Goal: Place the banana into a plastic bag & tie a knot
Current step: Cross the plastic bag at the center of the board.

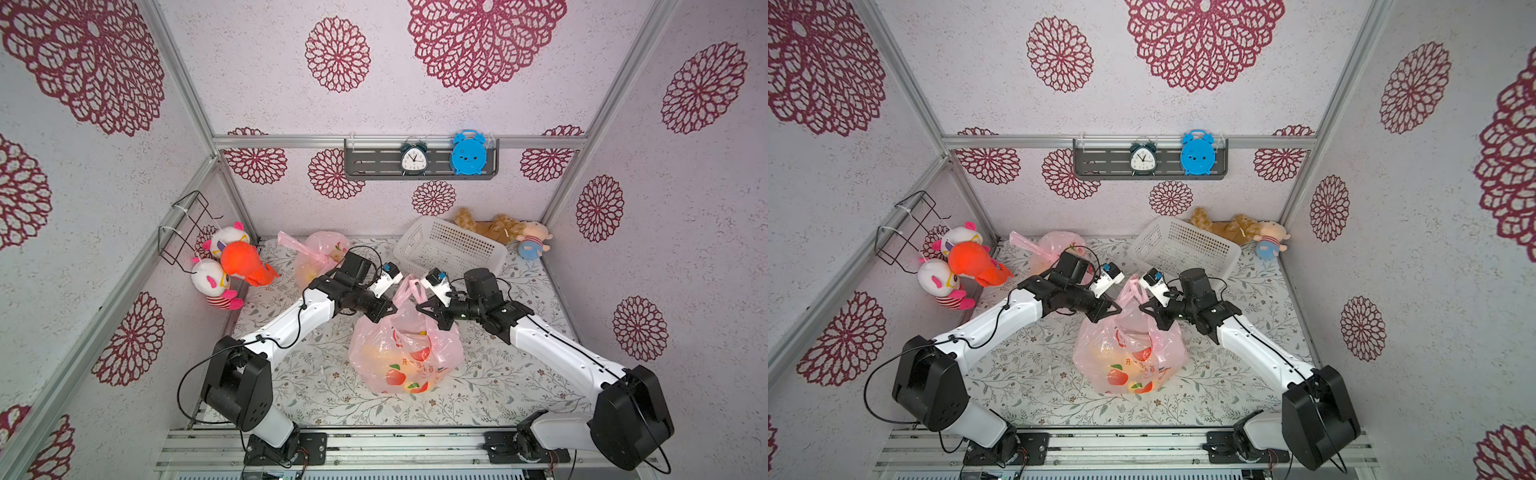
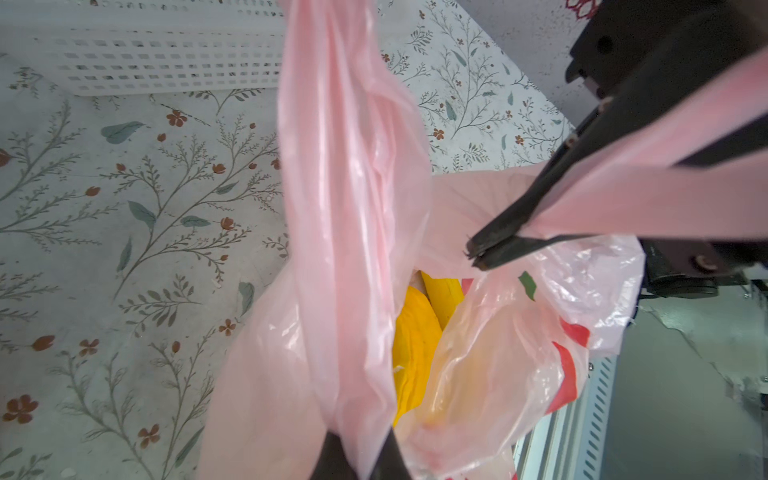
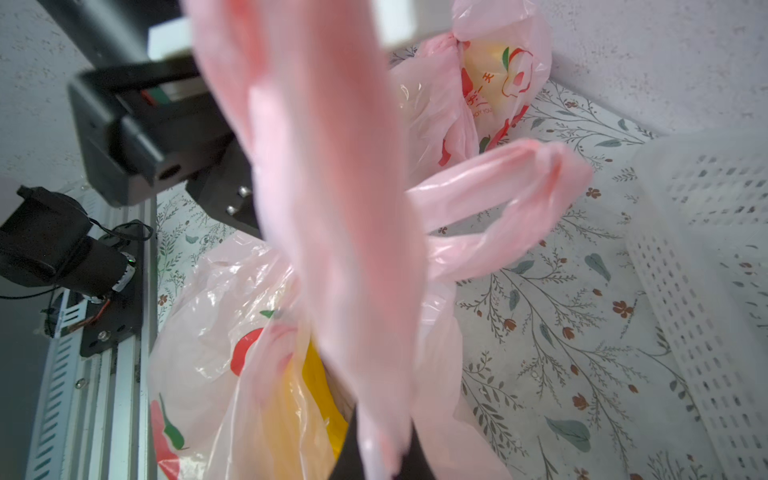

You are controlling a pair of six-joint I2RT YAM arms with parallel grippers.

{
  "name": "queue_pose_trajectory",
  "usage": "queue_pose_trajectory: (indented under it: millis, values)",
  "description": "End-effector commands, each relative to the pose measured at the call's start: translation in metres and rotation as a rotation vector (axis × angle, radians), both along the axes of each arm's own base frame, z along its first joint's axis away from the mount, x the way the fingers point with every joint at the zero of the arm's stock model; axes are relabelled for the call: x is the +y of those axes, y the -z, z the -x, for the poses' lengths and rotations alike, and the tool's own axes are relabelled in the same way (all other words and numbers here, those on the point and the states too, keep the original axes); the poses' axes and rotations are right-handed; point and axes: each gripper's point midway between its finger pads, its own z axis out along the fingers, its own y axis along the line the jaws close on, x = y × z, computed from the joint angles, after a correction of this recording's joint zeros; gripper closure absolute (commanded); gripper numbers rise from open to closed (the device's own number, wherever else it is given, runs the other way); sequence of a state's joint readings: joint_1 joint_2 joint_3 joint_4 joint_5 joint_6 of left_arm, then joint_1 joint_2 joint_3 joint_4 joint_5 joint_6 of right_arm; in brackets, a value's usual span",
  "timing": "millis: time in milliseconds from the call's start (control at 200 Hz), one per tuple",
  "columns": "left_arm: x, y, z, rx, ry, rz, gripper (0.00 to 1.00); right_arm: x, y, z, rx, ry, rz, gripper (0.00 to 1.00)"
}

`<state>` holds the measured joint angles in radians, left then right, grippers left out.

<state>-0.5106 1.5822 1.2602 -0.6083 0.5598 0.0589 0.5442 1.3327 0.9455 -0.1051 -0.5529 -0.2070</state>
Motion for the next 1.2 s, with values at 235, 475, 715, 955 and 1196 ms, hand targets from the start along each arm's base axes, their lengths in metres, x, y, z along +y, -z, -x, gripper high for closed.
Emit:
queue_pose_trajectory:
  millis: [235,475,715,955,1196]
  values:
    - [-0.008,-0.025,0.016,0.013,0.092,0.119,1.0,0.026,0.012,-0.001,-0.117,-0.054,0.146,1.0]
    - [-0.007,-0.02,0.018,0.029,0.081,0.113,0.77,0.031,0.019,-0.01,-0.104,-0.014,0.201,1.0]
    - [-0.006,-0.018,0.018,0.027,0.074,0.111,0.52,0.035,0.018,-0.009,-0.098,-0.015,0.202,1.0]
    - [-0.015,-0.029,0.014,0.012,0.085,0.178,0.46,0.044,0.015,-0.002,-0.093,-0.054,0.175,1.0]
    - [-0.021,-0.022,0.008,0.046,0.079,0.197,0.67,0.045,0.015,-0.001,-0.089,-0.055,0.164,1.0]
